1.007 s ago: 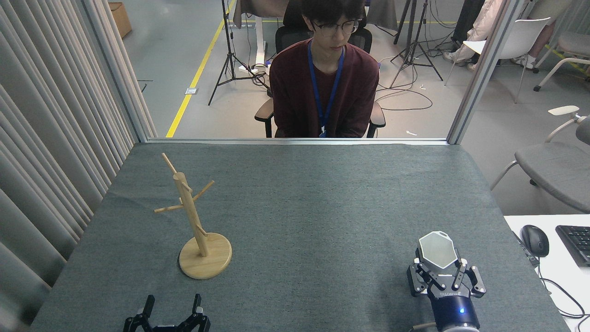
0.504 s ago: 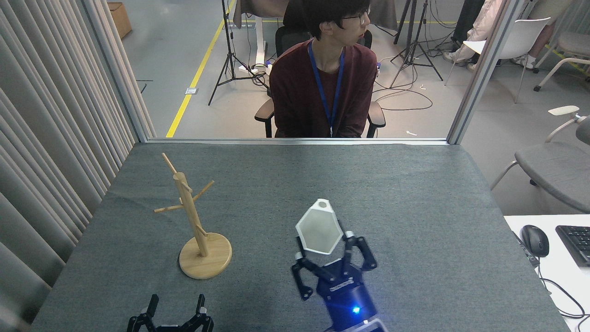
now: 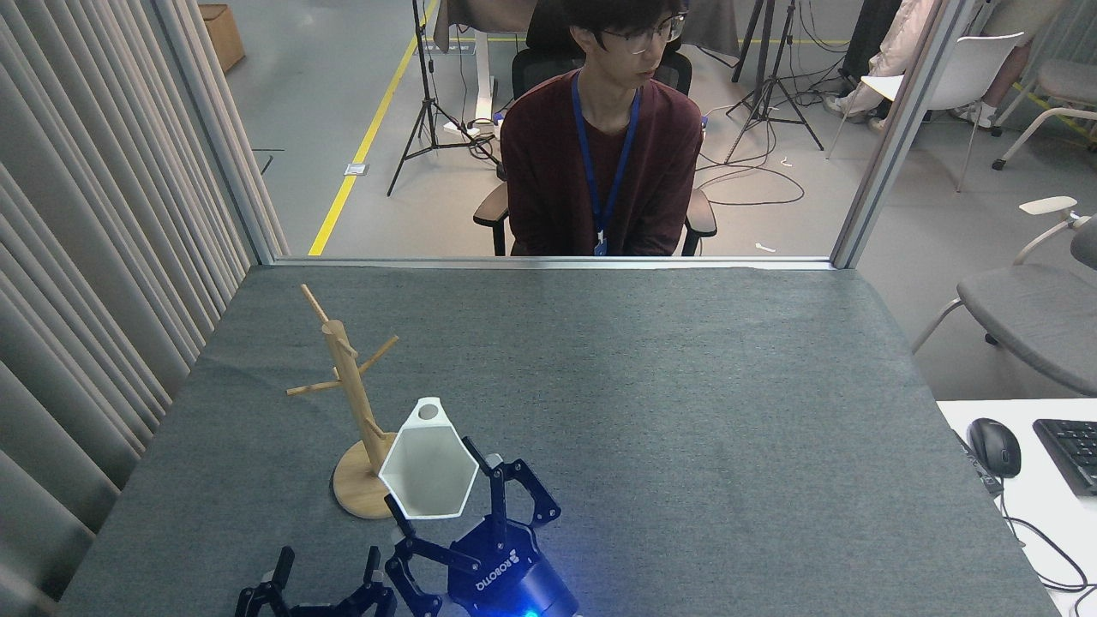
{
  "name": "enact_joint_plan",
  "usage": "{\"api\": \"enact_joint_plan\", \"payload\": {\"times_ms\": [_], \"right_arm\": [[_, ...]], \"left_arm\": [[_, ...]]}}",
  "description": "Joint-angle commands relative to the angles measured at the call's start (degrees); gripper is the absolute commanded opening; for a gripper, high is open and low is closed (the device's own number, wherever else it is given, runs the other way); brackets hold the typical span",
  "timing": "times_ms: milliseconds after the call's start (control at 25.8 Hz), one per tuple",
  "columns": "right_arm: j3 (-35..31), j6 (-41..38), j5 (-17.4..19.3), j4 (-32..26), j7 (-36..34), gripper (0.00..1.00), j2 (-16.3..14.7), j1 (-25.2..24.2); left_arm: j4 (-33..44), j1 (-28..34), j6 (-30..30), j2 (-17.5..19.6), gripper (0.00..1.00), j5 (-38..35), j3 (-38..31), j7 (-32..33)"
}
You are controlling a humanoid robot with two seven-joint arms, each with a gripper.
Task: Hang cup on storage rack
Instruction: 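Lift the white cup and carry it toward the wooden stand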
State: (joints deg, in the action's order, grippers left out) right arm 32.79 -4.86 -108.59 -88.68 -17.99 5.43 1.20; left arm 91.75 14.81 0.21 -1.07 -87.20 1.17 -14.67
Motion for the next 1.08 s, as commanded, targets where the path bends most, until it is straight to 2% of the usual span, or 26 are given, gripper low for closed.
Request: {"api": "enact_joint_plan", "payload": {"times_ms": [0, 116, 232, 310, 426, 542, 1046], "right_arm": [[2.6, 0.2, -0.1, 0.1, 0.0, 0.59, -0.1, -2.3], [4.3, 0.4, -1.6, 0.4, 0.0, 0.59, 0.0, -2.3], [4.4, 0.3, -1.6, 0.5, 0.0, 0.59, 0.1, -2.4], [4.4, 0.3, -1.6, 0.5, 0.0, 0.59, 0.1, -2.4], [4.0, 0.4, -1.7, 0.5, -0.1, 0.59, 0.0, -2.3], [3.7, 0.4, -1.6, 0.4, -0.1, 0.59, 0.0, -2.3], [2.4, -0.2, -1.6, 0.0, -0.4, 0.60, -0.5, -3.9]], "left_arm": [[0.7, -0.4, 0.6, -0.3, 1.00, -0.1, 0.3, -0.3], [3.0, -1.1, 1.2, -0.4, 1.00, -0.3, 2.5, -1.3], [3.6, -1.1, 0.9, -0.2, 1.00, -0.3, 6.0, -4.1], [2.9, -1.0, 0.6, -0.2, 1.00, -1.7, 8.4, -6.1], [-0.1, -1.3, 0.5, -0.5, 1.00, -6.7, 11.9, -6.5], [-1.1, -1.5, 0.8, -0.9, 1.00, -8.1, 14.5, -6.7], [-2.3, -2.5, 1.5, -1.0, 1.00, -8.1, 13.3, -6.7]]}}
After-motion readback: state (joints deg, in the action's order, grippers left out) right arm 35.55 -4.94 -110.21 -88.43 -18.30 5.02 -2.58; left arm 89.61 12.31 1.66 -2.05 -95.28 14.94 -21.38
